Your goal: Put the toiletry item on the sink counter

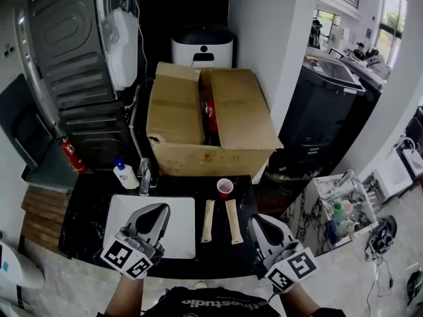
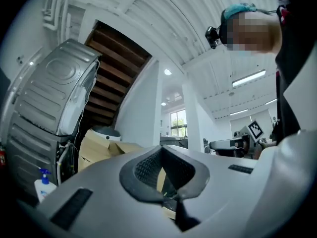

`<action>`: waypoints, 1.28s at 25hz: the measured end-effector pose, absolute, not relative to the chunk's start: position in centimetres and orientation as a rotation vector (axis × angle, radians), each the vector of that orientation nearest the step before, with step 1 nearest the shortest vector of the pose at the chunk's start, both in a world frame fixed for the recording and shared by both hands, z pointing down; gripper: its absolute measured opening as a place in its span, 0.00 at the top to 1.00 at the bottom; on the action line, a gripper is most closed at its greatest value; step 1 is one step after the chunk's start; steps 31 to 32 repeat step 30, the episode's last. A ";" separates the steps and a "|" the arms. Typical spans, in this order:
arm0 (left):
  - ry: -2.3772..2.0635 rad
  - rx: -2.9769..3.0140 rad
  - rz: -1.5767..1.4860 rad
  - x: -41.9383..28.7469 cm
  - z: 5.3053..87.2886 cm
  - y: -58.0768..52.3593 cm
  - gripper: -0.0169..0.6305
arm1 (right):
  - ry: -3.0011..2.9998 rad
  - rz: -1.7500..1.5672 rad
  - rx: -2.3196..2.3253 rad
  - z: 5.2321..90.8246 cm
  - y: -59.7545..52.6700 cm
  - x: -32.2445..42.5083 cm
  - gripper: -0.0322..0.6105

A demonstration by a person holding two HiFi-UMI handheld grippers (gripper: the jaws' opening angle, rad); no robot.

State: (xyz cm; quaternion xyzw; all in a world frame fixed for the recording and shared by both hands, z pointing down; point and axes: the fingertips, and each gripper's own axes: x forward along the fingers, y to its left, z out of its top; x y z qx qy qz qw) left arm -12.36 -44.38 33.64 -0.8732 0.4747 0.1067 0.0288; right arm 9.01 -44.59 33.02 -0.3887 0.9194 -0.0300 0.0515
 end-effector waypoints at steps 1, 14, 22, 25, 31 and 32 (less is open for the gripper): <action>1.448 -2.696 0.323 -12.1 33.7 -44.1 0.95 | 2.799 -0.098 -1.175 33.1 -44.5 8.8 0.89; 1.426 -2.738 0.268 -10.6 35.3 -43.7 0.95 | 2.819 -0.091 -1.174 33.6 -44.2 8.3 0.89; 1.439 -2.758 0.248 -10.2 36.6 -44.4 0.95 | 2.831 -0.096 -1.175 33.9 -44.3 8.4 0.89; 1.447 -2.772 0.253 -9.9 36.9 -44.6 0.95 | 2.838 -0.095 -1.176 33.8 -44.3 8.6 0.89; 1.454 -2.778 0.258 -9.7 37.1 -44.4 0.95 | 2.857 -0.090 -1.167 33.7 -44.3 8.5 0.89; 1.454 -2.778 0.258 -9.7 37.1 -44.4 0.95 | 2.857 -0.090 -1.167 33.7 -44.3 8.5 0.89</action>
